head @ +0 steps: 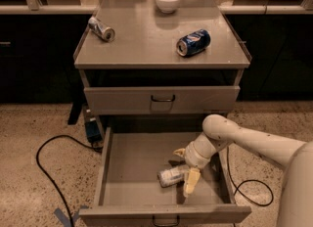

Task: Pick blue plastic bottle from middle drawer and place on counter

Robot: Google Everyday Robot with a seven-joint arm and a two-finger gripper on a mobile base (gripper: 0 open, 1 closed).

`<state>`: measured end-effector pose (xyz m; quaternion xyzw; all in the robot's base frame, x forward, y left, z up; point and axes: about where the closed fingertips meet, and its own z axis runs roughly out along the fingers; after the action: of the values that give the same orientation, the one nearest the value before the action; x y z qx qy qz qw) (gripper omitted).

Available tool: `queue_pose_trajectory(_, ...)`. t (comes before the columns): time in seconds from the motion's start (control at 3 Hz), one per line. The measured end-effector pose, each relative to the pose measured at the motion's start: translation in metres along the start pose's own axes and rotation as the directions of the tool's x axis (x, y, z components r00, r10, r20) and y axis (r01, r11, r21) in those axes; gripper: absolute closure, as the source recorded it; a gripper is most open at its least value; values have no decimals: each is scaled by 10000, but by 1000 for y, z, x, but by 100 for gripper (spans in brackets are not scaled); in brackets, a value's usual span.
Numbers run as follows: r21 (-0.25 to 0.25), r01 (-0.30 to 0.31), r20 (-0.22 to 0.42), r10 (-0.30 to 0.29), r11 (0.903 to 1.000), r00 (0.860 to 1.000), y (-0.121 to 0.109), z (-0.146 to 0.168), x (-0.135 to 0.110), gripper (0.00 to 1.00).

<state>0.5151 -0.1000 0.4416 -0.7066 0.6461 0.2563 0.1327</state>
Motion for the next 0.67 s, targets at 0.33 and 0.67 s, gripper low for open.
queue_pose_trajectory(0.33, -406, 158, 336, -144, 9991, 9993, 1, 23, -1, 0)
queue_pose_trajectory(0.67, -12, -14, 301, 14, 10000, 9995, 6, 32, -1, 0)
